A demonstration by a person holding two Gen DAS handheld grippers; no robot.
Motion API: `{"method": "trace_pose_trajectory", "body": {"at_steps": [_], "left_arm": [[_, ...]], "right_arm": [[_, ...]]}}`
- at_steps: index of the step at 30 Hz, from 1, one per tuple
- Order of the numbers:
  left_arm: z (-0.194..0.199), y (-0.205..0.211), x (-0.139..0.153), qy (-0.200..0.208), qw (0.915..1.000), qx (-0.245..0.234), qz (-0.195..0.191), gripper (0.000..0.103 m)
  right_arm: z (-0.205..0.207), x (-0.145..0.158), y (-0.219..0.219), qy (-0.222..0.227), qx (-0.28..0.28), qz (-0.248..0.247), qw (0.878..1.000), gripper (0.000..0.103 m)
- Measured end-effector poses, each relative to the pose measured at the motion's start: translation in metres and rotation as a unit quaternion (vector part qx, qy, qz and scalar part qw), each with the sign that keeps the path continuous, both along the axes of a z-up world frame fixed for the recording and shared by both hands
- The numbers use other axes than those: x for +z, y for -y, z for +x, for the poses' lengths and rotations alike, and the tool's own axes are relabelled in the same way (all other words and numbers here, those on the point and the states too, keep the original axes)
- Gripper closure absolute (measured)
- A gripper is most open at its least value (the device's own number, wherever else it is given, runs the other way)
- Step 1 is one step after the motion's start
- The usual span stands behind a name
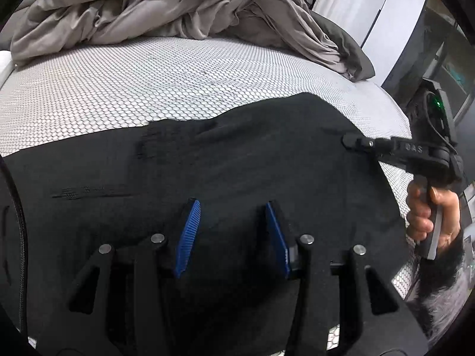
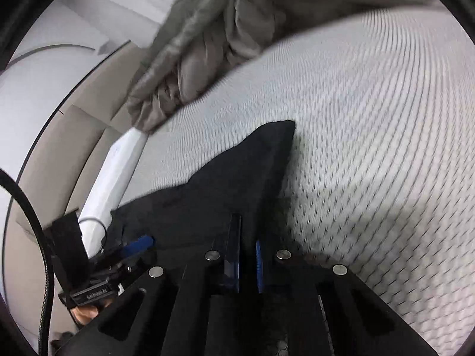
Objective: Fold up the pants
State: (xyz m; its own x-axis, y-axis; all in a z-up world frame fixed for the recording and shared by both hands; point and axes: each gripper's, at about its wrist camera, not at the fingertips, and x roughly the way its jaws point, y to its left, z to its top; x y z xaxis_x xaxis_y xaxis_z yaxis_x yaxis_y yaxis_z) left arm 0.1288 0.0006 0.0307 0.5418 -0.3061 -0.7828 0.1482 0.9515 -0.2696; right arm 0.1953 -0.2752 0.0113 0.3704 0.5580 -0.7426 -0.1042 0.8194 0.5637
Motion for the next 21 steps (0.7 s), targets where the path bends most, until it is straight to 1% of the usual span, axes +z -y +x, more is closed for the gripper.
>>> {"method": "trace_pose_trajectory", "body": {"at_steps": [1, 2, 3, 4, 5, 6, 8, 10, 11, 12, 14, 15, 17, 18, 19, 20, 21], "left_arm": [[-0.001, -0.002, -0.001, -0.002, 1.0000, 0.002, 0.003, 0.060], [-0.003, -0.004, -0.003, -0.005, 1.0000, 0.003, 0.003, 0.060], [-0.005, -0.007, -0.004, -0.005, 1.0000, 0.004, 0.000, 0.060], [-0.007, -0.009, -0.004, -0.006, 1.0000, 0.003, -0.002, 0.060], [-0.004, -0.011, -0.003, -0.005, 1.0000, 0.000, -0.001, 0.060], [-0.008, -0.013, 0.000, 0.001, 1.0000, 0.002, 0.006, 0.060], [-0.006, -0.020, 0.001, 0.003, 0.9998, 0.009, 0.017, 0.060], [-0.003, -0.025, -0.004, -0.008, 0.9998, 0.010, 0.012, 0.060], [-0.001, -0.025, -0.007, -0.017, 0.9998, 0.009, 0.011, 0.060], [0.000, -0.024, -0.011, -0.023, 0.9996, 0.006, 0.014, 0.060], [0.000, -0.022, -0.011, -0.023, 0.9995, -0.001, 0.023, 0.060], [-0.002, -0.021, -0.011, -0.025, 0.9993, -0.003, 0.028, 0.060], [-0.007, -0.022, -0.011, -0.030, 0.9988, -0.011, 0.036, 0.060], [-0.009, -0.022, -0.012, -0.033, 0.9985, -0.016, 0.040, 0.060], [-0.013, -0.023, -0.013, -0.034, 0.9980, -0.023, 0.047, 0.060], [-0.014, -0.024, -0.012, -0.033, 0.9980, -0.027, 0.047, 0.059], [-0.017, -0.028, -0.011, -0.032, 0.9983, -0.031, 0.036, 0.059]], "right_arm": [[0.004, -0.002, 0.002, 0.003, -0.014, -0.020, 1.000, 0.092], [0.007, -0.006, 0.005, -0.006, -0.023, -0.034, 0.999, 0.081], [0.010, -0.018, 0.008, -0.037, -0.024, -0.044, 0.998, 0.077], [0.011, -0.030, 0.015, -0.069, -0.024, -0.023, 0.997, 0.077], [0.008, -0.034, 0.024, -0.081, -0.028, 0.005, 0.996, 0.077], [0.006, -0.034, 0.032, -0.085, -0.030, 0.028, 0.996, 0.076], [-0.005, -0.028, 0.043, -0.082, -0.015, 0.046, 0.995, 0.076], [-0.021, -0.031, 0.046, -0.089, 0.012, 0.070, 0.994, 0.077], [-0.025, -0.033, 0.044, -0.091, 0.018, 0.072, 0.993, 0.077], [-0.030, -0.036, 0.041, -0.091, 0.025, 0.068, 0.993, 0.081], [-0.030, -0.034, 0.037, -0.073, 0.025, 0.050, 0.996, 0.090], [-0.030, -0.026, 0.037, -0.060, 0.018, 0.050, 0.997, 0.092], [-0.034, -0.011, 0.037, -0.037, 0.014, 0.054, 0.998, 0.092], [-0.035, -0.006, 0.034, -0.029, 0.022, 0.034, 0.999, 0.090], [-0.037, -0.007, 0.033, -0.032, 0.029, 0.003, 0.999, 0.087], [-0.035, -0.017, 0.027, -0.045, 0.035, -0.034, 0.998, 0.081], [-0.033, -0.032, 0.022, -0.067, 0.043, -0.051, 0.996, 0.081]]}}
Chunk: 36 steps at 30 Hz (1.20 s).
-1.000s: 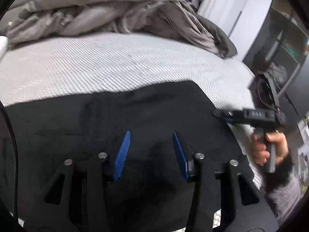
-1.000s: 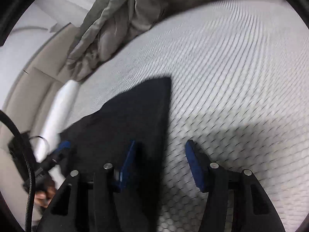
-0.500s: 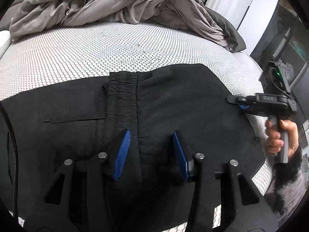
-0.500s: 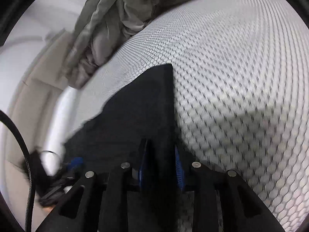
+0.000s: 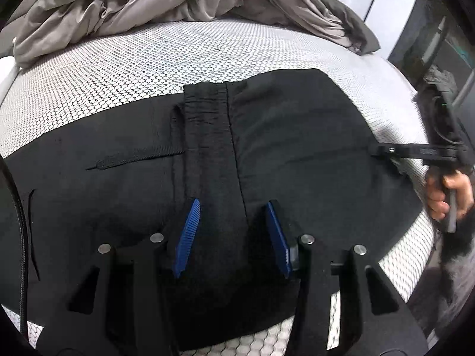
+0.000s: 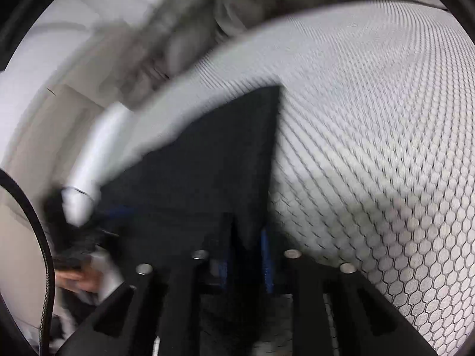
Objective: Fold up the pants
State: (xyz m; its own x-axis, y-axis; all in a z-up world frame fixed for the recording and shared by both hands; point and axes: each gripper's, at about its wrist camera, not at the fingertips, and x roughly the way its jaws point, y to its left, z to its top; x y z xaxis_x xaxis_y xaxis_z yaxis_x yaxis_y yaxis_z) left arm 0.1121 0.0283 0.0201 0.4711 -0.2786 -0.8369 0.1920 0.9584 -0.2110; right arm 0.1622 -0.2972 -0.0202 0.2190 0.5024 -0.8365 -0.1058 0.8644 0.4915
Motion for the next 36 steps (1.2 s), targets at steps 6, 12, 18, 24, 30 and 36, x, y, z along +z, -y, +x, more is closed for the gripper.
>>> {"method": "trace_pose_trajectory", "body": {"at_steps": [6, 12, 18, 24, 30, 36], "left_arm": [[0.007, -0.043, -0.003, -0.014, 0.9913, 0.054, -0.119, 0.059], [0.028, -0.051, -0.019, -0.039, 0.9887, 0.076, -0.123, 0.058], [0.026, -0.058, -0.023, -0.055, 0.9882, 0.072, -0.124, 0.057], [0.018, -0.067, -0.026, -0.070, 0.9832, 0.058, -0.158, 0.047], [0.027, -0.069, -0.029, -0.052, 0.9707, 0.108, -0.208, 0.052], [0.014, -0.083, -0.016, -0.018, 0.9691, 0.108, -0.221, 0.098]], "right_arm": [[-0.011, 0.030, 0.018, 0.055, -0.034, 0.024, 0.998, 0.060], [-0.012, 0.038, 0.011, 0.075, -0.022, 0.079, 0.994, 0.060], [-0.004, 0.028, -0.020, 0.060, -0.004, 0.066, 0.996, 0.060], [-0.003, 0.025, -0.025, 0.061, 0.001, 0.060, 0.996, 0.060], [-0.004, 0.022, -0.027, 0.057, 0.001, 0.062, 0.996, 0.060], [-0.007, 0.025, -0.036, 0.063, 0.016, 0.056, 0.996, 0.060]]}}
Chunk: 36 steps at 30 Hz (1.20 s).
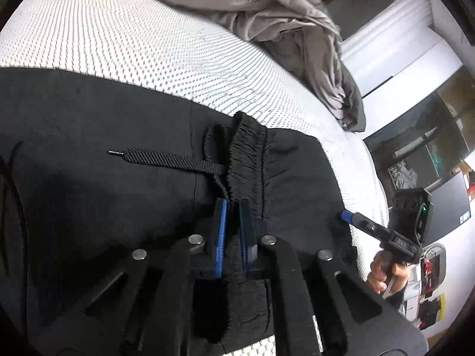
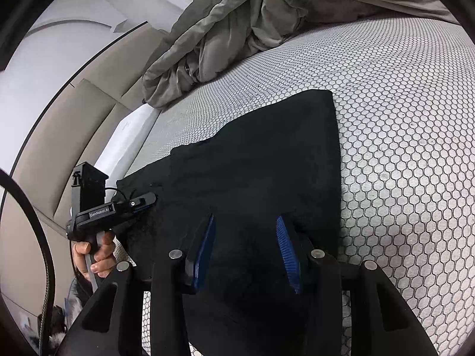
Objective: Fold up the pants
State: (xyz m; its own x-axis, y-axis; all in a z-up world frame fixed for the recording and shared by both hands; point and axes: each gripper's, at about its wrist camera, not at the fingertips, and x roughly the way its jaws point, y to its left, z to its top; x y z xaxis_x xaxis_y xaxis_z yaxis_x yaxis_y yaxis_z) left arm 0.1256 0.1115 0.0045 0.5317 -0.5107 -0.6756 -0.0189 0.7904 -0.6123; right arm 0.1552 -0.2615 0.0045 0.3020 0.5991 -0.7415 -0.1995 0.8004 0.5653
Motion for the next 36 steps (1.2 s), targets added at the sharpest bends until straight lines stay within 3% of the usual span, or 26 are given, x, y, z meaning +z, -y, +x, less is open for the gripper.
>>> {"method": "trace_pose_trajectory", "body": {"at_steps": [3, 6, 9, 11, 13, 16, 18, 19, 22, 24, 27, 31, 33, 36], "left_arm": [[-0.010, 0.001, 0.009, 0.010, 0.9997, -0.004, 0.021, 0.099], [-0.013, -0.002, 0.004, -0.021, 0.9890, 0.022, 0.144, 0.102], [-0.013, -0.015, 0.002, -0.036, 0.9930, 0.038, 0.106, 0.102], [-0.019, -0.015, 0.020, -0.003, 0.9913, 0.050, 0.122, 0.102], [-0.024, -0.007, 0.038, 0.033, 0.9906, 0.046, 0.124, 0.102], [-0.030, 0.032, 0.056, 0.085, 0.9885, -0.011, 0.125, 0.097], [-0.032, 0.072, 0.057, 0.101, 0.9812, -0.073, 0.147, 0.081], [-0.032, 0.090, 0.054, 0.102, 0.9764, -0.102, 0.160, 0.071], [-0.026, 0.133, 0.027, 0.068, 0.9600, -0.171, 0.211, 0.069], [-0.022, 0.138, 0.016, 0.061, 0.9548, -0.182, 0.227, 0.069], [-0.027, 0.135, 0.017, 0.059, 0.9537, -0.191, 0.225, 0.064], [-0.031, 0.131, 0.017, 0.057, 0.9525, -0.188, 0.233, 0.061], [-0.032, 0.130, 0.022, 0.058, 0.9538, -0.182, 0.232, 0.061], [-0.036, 0.117, 0.032, 0.075, 0.9539, -0.171, 0.235, 0.061]], "right_arm": [[0.002, 0.002, -0.004, 0.002, -0.001, 0.003, 1.000, 0.060], [0.002, 0.003, -0.011, 0.005, 0.002, 0.002, 1.000, 0.060], [0.000, 0.002, -0.019, 0.005, 0.011, -0.018, 1.000, 0.060], [-0.005, 0.005, -0.025, -0.005, 0.041, 0.006, 0.999, 0.060], [-0.015, 0.012, -0.041, 0.012, 0.087, 0.005, 0.996, 0.060], [-0.027, 0.007, -0.070, 0.032, 0.121, -0.060, 0.990, 0.060], [-0.033, -0.002, -0.087, 0.046, 0.132, -0.112, 0.984, 0.060], [-0.035, -0.006, -0.092, 0.050, 0.137, -0.133, 0.980, 0.060], [-0.040, -0.008, -0.096, 0.065, 0.140, -0.154, 0.976, 0.060], [-0.043, -0.009, -0.091, 0.065, 0.149, -0.184, 0.969, 0.062], [-0.048, -0.006, -0.060, 0.051, 0.148, -0.224, 0.962, 0.065], [-0.056, 0.000, -0.011, 0.052, 0.097, -0.295, 0.949, 0.065], [-0.061, 0.007, -0.006, 0.058, 0.093, -0.270, 0.957, 0.067], [-0.070, 0.028, -0.014, 0.100, 0.105, -0.235, 0.961, 0.067]]}}
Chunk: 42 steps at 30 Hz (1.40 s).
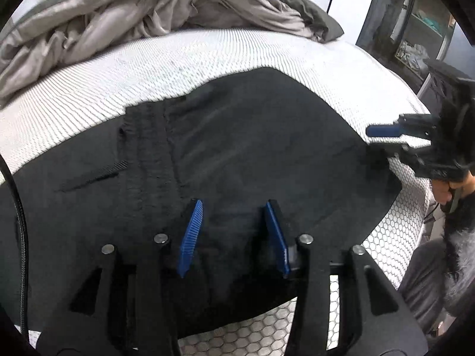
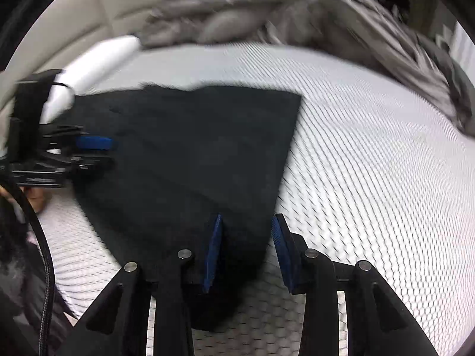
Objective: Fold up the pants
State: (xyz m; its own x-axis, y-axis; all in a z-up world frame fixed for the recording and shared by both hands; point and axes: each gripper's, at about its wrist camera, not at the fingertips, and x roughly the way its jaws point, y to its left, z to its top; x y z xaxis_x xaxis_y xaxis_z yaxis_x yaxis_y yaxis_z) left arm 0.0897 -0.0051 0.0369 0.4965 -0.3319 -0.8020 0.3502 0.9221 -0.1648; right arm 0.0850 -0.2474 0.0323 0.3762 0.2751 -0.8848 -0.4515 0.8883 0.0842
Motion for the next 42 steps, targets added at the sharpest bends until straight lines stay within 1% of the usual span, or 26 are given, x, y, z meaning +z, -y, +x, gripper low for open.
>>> {"method": "trace_pose_trajectory", "body": {"at_steps": [2, 4, 6, 9, 12, 13, 15, 18, 19, 20, 22, 23, 24, 25, 26, 27, 28, 31, 32, 33, 35, 38, 39, 40, 41, 42], "left_arm": [[0.001, -0.008, -0.004, -0.010, 0.9999, 0.000, -0.005, 0.061], [0.003, -0.013, -0.012, -0.029, 0.9996, 0.002, -0.007, 0.061], [-0.001, -0.019, -0.007, -0.029, 0.9995, 0.005, -0.008, 0.061], [-0.012, -0.040, 0.005, -0.022, 0.9994, 0.023, -0.012, 0.061], [-0.013, -0.086, 0.021, -0.013, 0.9945, 0.091, -0.051, 0.061], [-0.014, -0.109, 0.027, -0.011, 0.9888, 0.127, -0.077, 0.061], [-0.020, -0.159, 0.033, -0.005, 0.9691, 0.214, -0.123, 0.055], [-0.037, -0.228, 0.037, 0.005, 0.9289, 0.337, -0.153, 0.050], [-0.045, -0.249, 0.036, 0.006, 0.9146, 0.372, -0.158, 0.048], [-0.054, -0.269, 0.035, 0.006, 0.8993, 0.405, -0.164, 0.047], [-0.070, -0.299, 0.033, 0.006, 0.8793, 0.446, -0.166, 0.046], [-0.076, -0.308, 0.033, 0.006, 0.8738, 0.458, -0.163, 0.046], [-0.081, -0.315, 0.032, 0.006, 0.8670, 0.474, -0.155, 0.046], [-0.088, -0.321, 0.031, 0.005, 0.8564, 0.496, -0.143, 0.046], [-0.093, -0.327, 0.027, 0.002, 0.8496, 0.511, -0.130, 0.046], [-0.096, -0.331, 0.024, -0.002, 0.8464, 0.519, -0.121, 0.046], [-0.098, -0.335, 0.019, -0.012, 0.8463, 0.519, -0.118, 0.046], [-0.093, -0.343, -0.002, -0.048, 0.8466, 0.514, -0.129, 0.046], [-0.090, -0.346, -0.010, -0.059, 0.8451, 0.514, -0.136, 0.046], [-0.085, -0.347, -0.018, -0.067, 0.8422, 0.514, -0.149, 0.046], [-0.079, -0.352, -0.030, -0.058, 0.8343, 0.518, -0.179, 0.046], [-0.075, -0.355, -0.038, -0.032, 0.8159, 0.535, -0.218, 0.046], [-0.076, -0.355, -0.040, -0.017, 0.8107, 0.538, -0.231, 0.051], [-0.076, -0.354, -0.040, -0.004, 0.8061, 0.542, -0.238, 0.077], [-0.075, -0.353, -0.041, -0.003, 0.8056, 0.544, -0.234, 0.095], [-0.074, -0.353, -0.040, 0.005, 0.8052, 0.546, -0.231, 0.095]], "right_arm": [[-0.005, 0.001, -0.008, -0.002, 0.027, 0.017, 1.000, 0.066], [-0.007, -0.022, -0.015, -0.043, 0.049, -0.024, 0.998, 0.067], [-0.013, -0.033, -0.009, -0.052, 0.052, -0.053, 0.996, 0.067], [-0.018, -0.022, 0.012, -0.049, 0.032, -0.047, 0.997, 0.066], [-0.014, -0.019, 0.030, -0.061, -0.006, 0.013, 0.998, 0.064], [-0.005, -0.020, 0.038, -0.071, -0.048, 0.058, 0.995, 0.063], [0.010, -0.030, 0.052, -0.103, -0.116, 0.126, 0.980, 0.062], [0.026, -0.052, 0.065, -0.141, -0.170, 0.201, 0.954, 0.063], [0.029, -0.058, 0.069, -0.150, -0.180, 0.222, 0.947, 0.066], [0.043, -0.058, 0.061, -0.151, -0.186, 0.233, 0.943, 0.074], [0.041, -0.052, 0.054, -0.140, -0.181, 0.236, 0.945, 0.088], [0.039, -0.046, 0.055, -0.125, -0.173, 0.241, 0.947, 0.092], [0.036, -0.038, 0.053, -0.114, -0.163, 0.241, 0.950, 0.092], [0.036, -0.034, 0.051, -0.111, -0.157, 0.218, 0.957, 0.091], [0.033, -0.033, 0.049, -0.112, -0.155, 0.190, 0.963, 0.084], [0.031, -0.035, 0.050, -0.114, -0.159, 0.164, 0.967, 0.077], [0.031, -0.040, 0.052, -0.120, -0.171, 0.153, 0.966, 0.076], [0.032, -0.037, 0.057, -0.123, -0.182, 0.164, 0.962, 0.070], [0.030, -0.029, 0.060, -0.114, -0.185, 0.158, 0.963, 0.065], [0.030, -0.026, 0.062, -0.106, -0.190, 0.155, 0.964, 0.059], [0.031, -0.027, 0.066, -0.108, -0.194, 0.164, 0.961, 0.059], [0.030, -0.031, 0.062, -0.117, -0.194, 0.170, 0.959, 0.059], [0.031, -0.033, 0.062, -0.119, -0.194, 0.172, 0.959, 0.059], [0.033, -0.035, 0.060, -0.118, -0.194, 0.175, 0.958, 0.059], [0.034, -0.035, 0.059, -0.117, -0.195, 0.177, 0.958, 0.059], [0.034, -0.034, 0.059, -0.116, -0.194, 0.179, 0.958, 0.058]]}}
